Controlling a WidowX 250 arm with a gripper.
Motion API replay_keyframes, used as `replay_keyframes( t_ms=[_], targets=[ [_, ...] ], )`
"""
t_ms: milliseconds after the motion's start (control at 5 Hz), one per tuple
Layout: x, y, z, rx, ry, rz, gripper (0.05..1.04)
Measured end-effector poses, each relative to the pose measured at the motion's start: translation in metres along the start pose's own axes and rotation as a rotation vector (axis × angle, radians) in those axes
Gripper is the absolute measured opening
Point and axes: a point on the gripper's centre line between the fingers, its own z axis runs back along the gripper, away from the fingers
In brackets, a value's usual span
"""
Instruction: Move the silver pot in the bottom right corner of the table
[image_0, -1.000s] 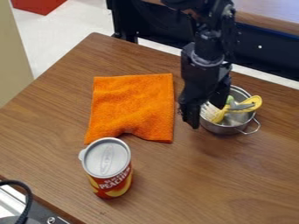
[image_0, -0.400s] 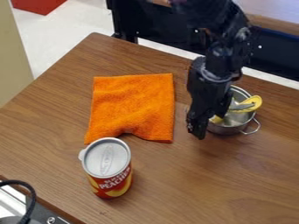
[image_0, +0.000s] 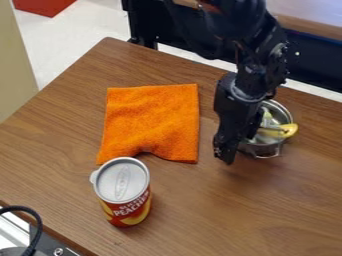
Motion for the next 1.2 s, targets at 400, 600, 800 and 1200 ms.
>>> replay_keyframes(
  t_ms=[400, 600, 800, 1200],
  targets=[
    [-0.001, 0.001, -0.009, 0.014, 0.000, -0.023, 0.955],
    [-0.001, -0.003, -0.010, -0.007, 0.020, -0.007, 0.683],
    [0.001, -0.005, -0.009, -0.012, 0.021, -0.027, 0.392],
    [0.000, -0.010, -0.012, -0.050, 0.006, -0.068, 0.067]
  ],
)
